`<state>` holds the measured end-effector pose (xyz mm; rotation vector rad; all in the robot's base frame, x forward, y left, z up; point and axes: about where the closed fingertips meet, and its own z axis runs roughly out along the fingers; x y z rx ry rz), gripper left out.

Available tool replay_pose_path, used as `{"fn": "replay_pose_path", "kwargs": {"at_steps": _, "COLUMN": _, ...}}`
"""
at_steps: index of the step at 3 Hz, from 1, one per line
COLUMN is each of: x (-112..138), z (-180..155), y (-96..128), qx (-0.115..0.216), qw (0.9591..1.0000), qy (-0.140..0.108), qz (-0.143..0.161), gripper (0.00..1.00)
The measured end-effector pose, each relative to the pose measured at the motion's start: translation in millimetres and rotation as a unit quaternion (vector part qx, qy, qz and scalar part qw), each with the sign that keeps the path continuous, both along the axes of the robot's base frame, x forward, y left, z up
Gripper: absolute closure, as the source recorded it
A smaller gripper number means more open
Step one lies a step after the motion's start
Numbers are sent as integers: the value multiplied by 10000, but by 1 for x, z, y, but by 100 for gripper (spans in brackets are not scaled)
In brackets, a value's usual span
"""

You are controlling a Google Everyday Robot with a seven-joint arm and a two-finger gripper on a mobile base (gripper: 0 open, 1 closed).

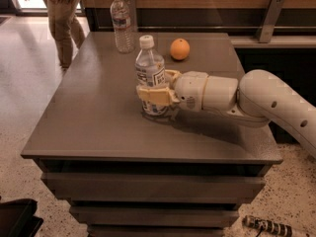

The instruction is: Place blue plastic bottle upright

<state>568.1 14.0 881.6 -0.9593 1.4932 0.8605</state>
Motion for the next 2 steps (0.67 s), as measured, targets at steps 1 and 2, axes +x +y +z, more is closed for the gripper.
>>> {"fn": "replay_pose_path", "kwargs": {"at_steps": 1, "x": 0, "z": 0, "y": 1, "qx": -1, "qw": 10000, "qy": -1, "qz": 10, "gripper": 81}}
{"fn": "replay_pose_path", "kwargs": {"at_steps": 2, "x": 0, "z": 0, "y": 1, "qx": -1, "qw": 10000, "qy": -1, "qz": 11, "gripper": 58}}
